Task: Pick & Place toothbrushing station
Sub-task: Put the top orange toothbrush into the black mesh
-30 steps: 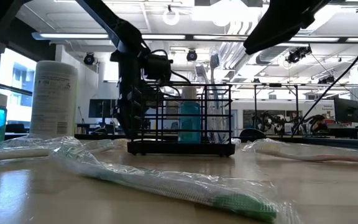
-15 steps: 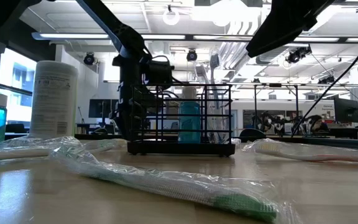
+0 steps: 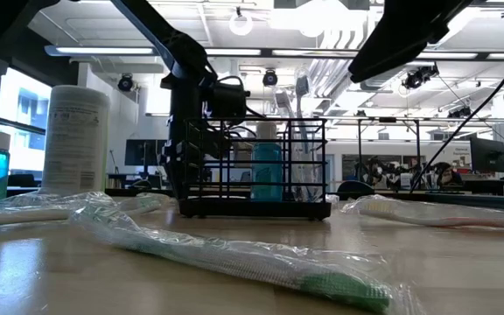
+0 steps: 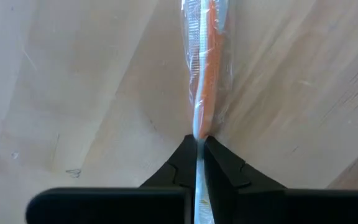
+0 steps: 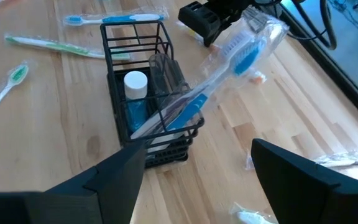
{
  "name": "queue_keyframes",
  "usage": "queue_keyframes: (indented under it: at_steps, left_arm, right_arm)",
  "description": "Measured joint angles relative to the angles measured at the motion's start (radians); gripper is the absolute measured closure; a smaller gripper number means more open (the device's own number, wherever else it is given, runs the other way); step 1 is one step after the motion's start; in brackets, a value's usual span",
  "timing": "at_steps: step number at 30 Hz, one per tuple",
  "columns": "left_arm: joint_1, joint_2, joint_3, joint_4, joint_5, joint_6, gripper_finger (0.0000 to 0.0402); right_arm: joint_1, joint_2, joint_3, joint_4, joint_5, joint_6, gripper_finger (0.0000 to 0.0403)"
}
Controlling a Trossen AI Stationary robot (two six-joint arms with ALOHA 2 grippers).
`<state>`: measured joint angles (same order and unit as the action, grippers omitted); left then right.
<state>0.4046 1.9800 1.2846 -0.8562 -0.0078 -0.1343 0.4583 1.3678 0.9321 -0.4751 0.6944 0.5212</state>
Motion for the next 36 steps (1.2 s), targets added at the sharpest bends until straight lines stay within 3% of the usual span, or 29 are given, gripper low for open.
queue_keyframes:
  at_steps: [4, 9, 20, 24, 28, 36]
  left_arm:
    - [-0.003, -0.017, -0.001, -0.009, -0.049, 0.001, 0.0396]
    - [0.003, -0.092, -0.012, -0.046, -0.199, 0.007, 0.0401]
    - [-0.095, -0.458, -0.006, -0.084, -0.418, 0.047, 0.0400]
    - [-0.224, -0.594, -0.006, -0.087, -0.627, 0.144, 0.0401]
    - [-0.429, -0.699, -0.005, -0.073, -0.838, 0.292, 0.0401]
    - [-0.851, -0.728, -0.004, 0.093, -1.057, 0.603, 0.0401]
  right_arm:
    - [0.000, 0.000, 0.000, 0.000, -0.021, 0.002, 0.0118]
    - [0.000, 0.000, 0.000, 0.000, -0.016, 0.000, 0.0118]
    - [0.000, 0.000, 0.000, 0.058, -0.006, 0.028, 0.0118]
    - [0.000, 0.000, 0.000, 0.129, -0.020, 0.030, 0.0118]
    - [0.000, -0.007, 0.000, 0.175, -0.052, 0.030, 0.0118]
    - [-0.008, -0.008, 0.000, 0.372, -0.124, -0.038, 0.0118]
